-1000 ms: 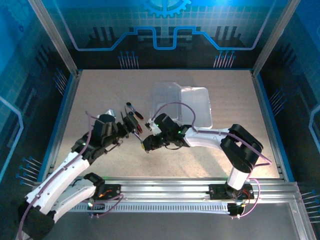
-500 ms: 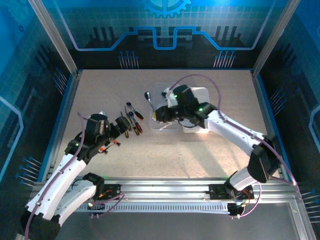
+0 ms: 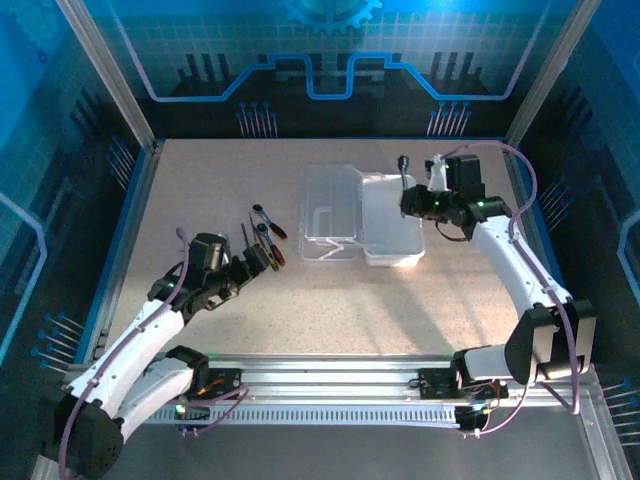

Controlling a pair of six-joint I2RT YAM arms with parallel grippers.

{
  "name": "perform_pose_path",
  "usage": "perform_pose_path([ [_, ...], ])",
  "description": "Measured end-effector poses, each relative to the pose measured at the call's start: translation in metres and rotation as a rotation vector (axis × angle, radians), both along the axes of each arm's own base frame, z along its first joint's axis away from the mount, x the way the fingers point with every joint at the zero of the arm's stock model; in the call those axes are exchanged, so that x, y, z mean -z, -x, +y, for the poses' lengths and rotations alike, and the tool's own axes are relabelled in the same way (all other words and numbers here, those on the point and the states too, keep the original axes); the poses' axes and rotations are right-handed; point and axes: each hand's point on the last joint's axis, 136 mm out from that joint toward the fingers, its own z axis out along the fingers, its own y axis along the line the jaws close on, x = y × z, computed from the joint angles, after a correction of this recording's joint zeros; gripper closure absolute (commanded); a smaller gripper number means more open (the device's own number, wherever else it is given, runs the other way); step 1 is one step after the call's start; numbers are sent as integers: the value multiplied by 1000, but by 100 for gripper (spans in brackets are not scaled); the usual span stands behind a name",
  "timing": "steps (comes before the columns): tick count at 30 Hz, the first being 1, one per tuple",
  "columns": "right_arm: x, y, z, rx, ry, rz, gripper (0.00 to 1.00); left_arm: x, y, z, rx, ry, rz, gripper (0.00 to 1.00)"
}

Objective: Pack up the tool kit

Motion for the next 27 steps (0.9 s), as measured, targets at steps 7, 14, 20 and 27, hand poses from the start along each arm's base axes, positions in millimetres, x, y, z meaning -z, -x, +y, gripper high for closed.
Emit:
perform_pose_path([
  [7,52,-22,-36,84,44,103,85,-15,1,3,-16,4,-43,6],
  [14,109,-29,-22,46,55,226,85,-48,-20,0,-19,-3,-95,5],
  [20,126,-39,-10,11,41,268,83,-29,-29,-4,-15,-22,-17,6],
  [27,132,-49,10,-37,15,281,83,-42,-33,-12,0,29,-47,6],
])
